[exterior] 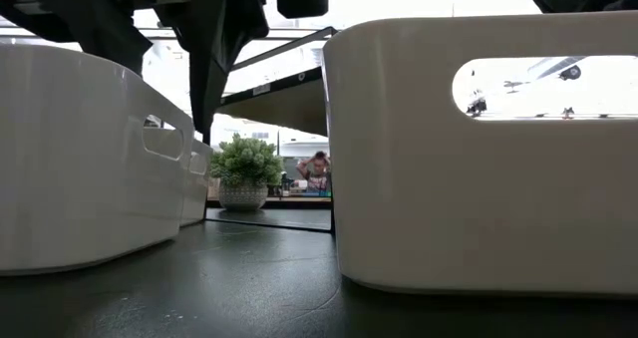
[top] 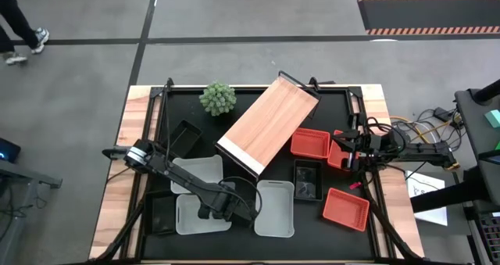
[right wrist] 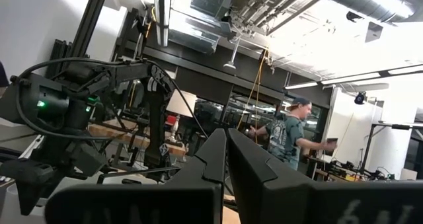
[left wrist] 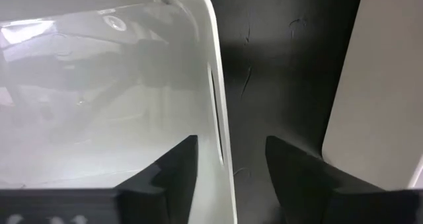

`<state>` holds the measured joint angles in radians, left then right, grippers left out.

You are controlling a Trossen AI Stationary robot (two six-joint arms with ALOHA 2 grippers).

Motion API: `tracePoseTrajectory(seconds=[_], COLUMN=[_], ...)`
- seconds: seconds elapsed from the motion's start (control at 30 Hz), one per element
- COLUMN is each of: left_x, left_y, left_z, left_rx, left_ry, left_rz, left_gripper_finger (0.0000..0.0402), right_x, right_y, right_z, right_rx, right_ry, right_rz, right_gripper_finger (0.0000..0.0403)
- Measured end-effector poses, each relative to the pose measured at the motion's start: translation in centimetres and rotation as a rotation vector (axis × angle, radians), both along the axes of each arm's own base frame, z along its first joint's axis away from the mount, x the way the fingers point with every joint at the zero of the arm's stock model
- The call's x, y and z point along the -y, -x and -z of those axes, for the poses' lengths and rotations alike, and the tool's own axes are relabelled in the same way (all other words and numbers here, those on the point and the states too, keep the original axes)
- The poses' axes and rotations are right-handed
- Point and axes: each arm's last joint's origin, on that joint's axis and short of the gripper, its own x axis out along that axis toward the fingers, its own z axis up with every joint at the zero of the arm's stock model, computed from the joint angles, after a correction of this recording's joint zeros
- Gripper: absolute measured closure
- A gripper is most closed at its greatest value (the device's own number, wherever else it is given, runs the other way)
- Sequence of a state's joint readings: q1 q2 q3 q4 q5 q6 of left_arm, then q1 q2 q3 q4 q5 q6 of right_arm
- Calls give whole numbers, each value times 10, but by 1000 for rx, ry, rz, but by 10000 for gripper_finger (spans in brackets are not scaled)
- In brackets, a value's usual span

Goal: Stack baskets on shelf by color
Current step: Put the bottom left gray bin on the shelf

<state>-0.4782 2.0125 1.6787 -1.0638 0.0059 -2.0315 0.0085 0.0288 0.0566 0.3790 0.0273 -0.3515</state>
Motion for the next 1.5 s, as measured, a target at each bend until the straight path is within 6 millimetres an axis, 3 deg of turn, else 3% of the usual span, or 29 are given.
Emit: tracePoseTrajectory(seconds=[0.43,0.8,1.23,1.5], left_x=[0,3,14,21], left_y=[0,-1,3,6], left_z=[0,-4,-82,-113], left_rx=[-1,-16,230,357], left_ry=[0,81,200,193], left_rz=[-2,18,382,510], left_gripper_finger=[391,400,401,401], right_x=[0,0,0,0], right_y=[0,0,0,0], right_z=[0,0,1,1], right_rx=[0,0,-8,-10], right_ry=[0,0,14,14], right_rz=[0,0,6,7], right_gripper_finger=[394,394,394,394])
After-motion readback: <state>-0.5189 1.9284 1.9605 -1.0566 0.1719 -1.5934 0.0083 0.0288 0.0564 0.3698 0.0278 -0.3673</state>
